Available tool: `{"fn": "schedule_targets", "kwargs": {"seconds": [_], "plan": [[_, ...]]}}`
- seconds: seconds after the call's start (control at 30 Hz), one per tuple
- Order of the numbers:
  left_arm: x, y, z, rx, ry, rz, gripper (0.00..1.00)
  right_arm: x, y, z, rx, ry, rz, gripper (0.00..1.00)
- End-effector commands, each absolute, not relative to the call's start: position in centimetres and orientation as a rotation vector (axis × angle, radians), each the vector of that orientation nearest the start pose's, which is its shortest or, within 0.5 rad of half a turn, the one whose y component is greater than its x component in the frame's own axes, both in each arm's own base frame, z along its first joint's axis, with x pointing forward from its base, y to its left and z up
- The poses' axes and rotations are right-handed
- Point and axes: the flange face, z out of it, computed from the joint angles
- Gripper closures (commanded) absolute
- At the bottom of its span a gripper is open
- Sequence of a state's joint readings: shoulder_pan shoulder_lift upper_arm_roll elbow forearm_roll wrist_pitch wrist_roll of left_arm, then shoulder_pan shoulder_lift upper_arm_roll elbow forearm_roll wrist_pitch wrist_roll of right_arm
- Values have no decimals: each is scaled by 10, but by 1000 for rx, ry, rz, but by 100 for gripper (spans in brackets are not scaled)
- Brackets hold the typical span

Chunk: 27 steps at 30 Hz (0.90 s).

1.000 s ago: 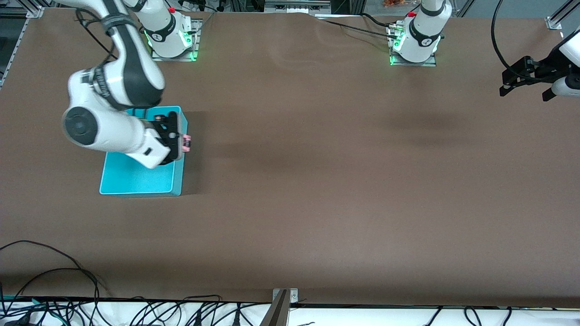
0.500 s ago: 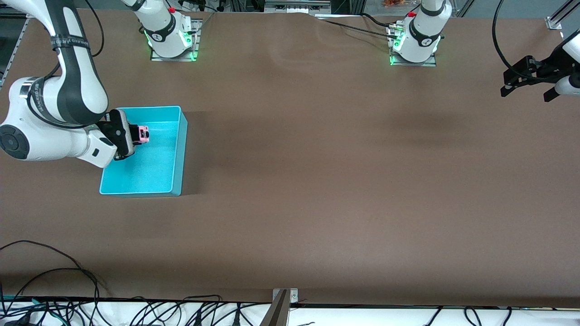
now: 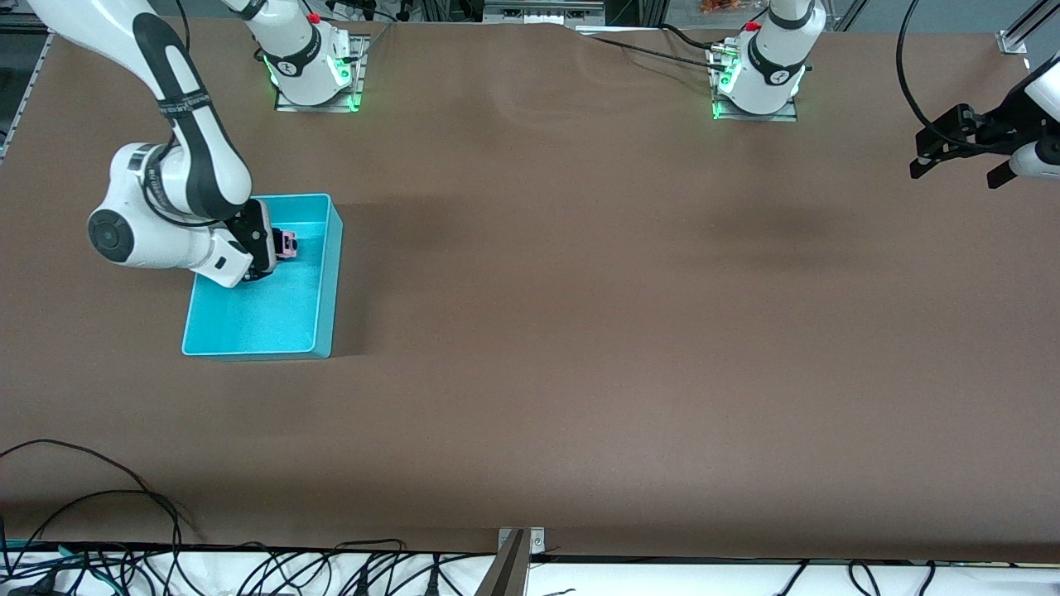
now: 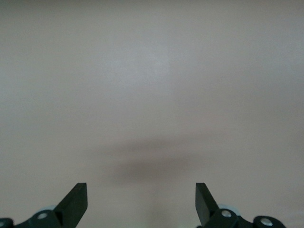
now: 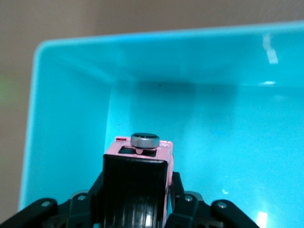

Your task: Wind and store pink jeep toy

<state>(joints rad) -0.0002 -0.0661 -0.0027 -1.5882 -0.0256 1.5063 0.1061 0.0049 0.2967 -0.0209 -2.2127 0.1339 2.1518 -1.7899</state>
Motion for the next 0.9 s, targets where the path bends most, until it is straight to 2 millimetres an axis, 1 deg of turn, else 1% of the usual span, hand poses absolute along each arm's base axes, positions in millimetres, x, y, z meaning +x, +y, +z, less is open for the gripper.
{"fn": "schedule_targets", "kwargs": {"seconds": [0.0, 0.13, 0.17, 0.23, 0.27, 0.3, 0.43, 0.53, 0.6, 0.73, 0.77, 0.87], "plan": [[532, -5, 653, -3191, 173, 20, 0, 497, -3, 204, 2286, 2590, -202, 74], [531, -4, 653, -3191, 171, 22, 0, 497, -3, 197, 2227, 2629, -181, 70], [532, -4, 653, -3191, 171, 20, 0, 497, -3, 196, 2227, 2629, -182, 66], [532, -3, 653, -3191, 173, 20, 0, 497, -2, 196, 2240, 2625, -176, 48], [533, -3, 651, -3191, 175, 24, 0, 498, -2, 196, 2251, 2620, -166, 31], [533, -3, 651, -3193, 176, 24, 0, 498, -2, 196, 2253, 2621, -164, 0], [534, -4, 651, -3199, 179, 26, 0, 501, 3, 202, 2234, 2629, -153, 0], [534, -4, 651, -3200, 182, 26, 0, 510, 8, 215, 2210, 2633, -125, 0], [534, -4, 650, -3200, 182, 26, 0, 519, 11, 229, 2207, 2641, -118, 0], [534, -4, 650, -3198, 182, 26, 0, 550, 14, 271, 2215, 2645, -100, 0], [534, -4, 650, -3198, 182, 26, 0, 561, 14, 288, 2209, 2647, -85, 0], [534, -4, 650, -3198, 182, 26, 0, 580, 15, 320, 2232, 2618, -60, 0]]}}
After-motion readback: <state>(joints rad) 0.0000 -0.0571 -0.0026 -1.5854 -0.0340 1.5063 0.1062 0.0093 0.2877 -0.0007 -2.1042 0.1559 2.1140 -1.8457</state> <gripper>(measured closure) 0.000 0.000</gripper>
